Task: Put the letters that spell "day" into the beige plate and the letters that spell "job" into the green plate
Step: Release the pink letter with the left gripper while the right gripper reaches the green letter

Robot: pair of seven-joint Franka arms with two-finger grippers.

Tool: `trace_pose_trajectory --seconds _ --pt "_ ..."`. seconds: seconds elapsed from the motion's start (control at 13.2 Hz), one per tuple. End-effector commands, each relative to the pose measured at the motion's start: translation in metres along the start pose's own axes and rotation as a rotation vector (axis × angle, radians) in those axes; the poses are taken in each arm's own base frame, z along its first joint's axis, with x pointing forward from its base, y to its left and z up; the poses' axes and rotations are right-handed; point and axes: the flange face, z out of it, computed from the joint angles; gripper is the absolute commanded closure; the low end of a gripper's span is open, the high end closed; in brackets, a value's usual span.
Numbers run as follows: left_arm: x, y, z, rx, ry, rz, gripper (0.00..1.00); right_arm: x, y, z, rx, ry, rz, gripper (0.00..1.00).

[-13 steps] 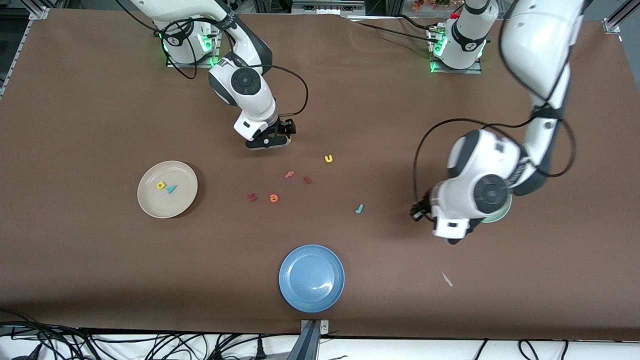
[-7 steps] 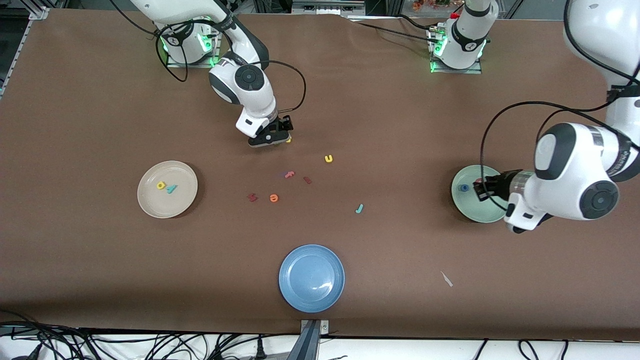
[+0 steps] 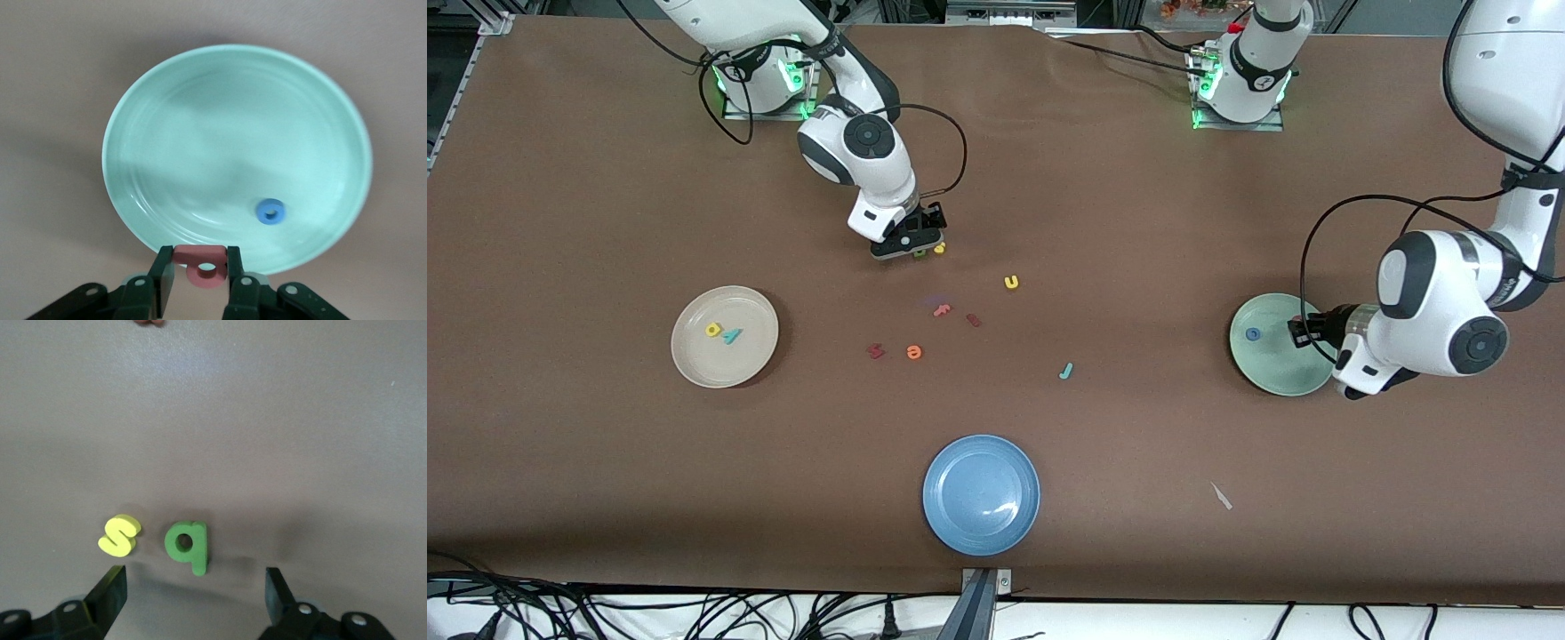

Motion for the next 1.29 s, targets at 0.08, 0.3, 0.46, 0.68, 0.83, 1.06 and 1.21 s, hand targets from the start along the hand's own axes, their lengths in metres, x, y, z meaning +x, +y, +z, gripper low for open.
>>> trace_pose_trajectory --seconds 0.08,0.3,0.46,0.68,0.83,1.06,1.21 --pt "0.001 -0.005 0.005 0.014 0.027 0.027 0.57 -0.003 0.005 0.004 0.005 0.015 -0.011 0.17" --pt "-0.001 -0.004 -0.015 -0.004 0.050 0.008 0.00 -0.002 0.005 0.007 0.019 0.019 -0.007 0.23" --pt "-0.016 0.011 -0.047 -0.023 0.083 -0.037 0.00 -0.002 0.004 0.010 0.028 0.018 -0.007 0.23" --pt "-0.051 0.089 -0.076 -0.081 0.103 -0.119 0.00 -0.001 0.002 0.013 0.035 0.034 -0.032 0.28" --pt "-0.068 0.141 -0.080 -0.105 0.113 -0.178 0.00 0.000 0.007 0.015 0.031 0.035 -0.027 0.35" --pt "-0.071 0.218 -0.071 -0.156 0.087 -0.290 0.02 0.002 0.007 0.015 0.033 0.037 -0.025 0.40" --pt "-0.070 0.263 -0.046 -0.162 0.071 -0.323 0.05 0.003 0.007 0.014 0.034 0.040 -0.024 0.42"
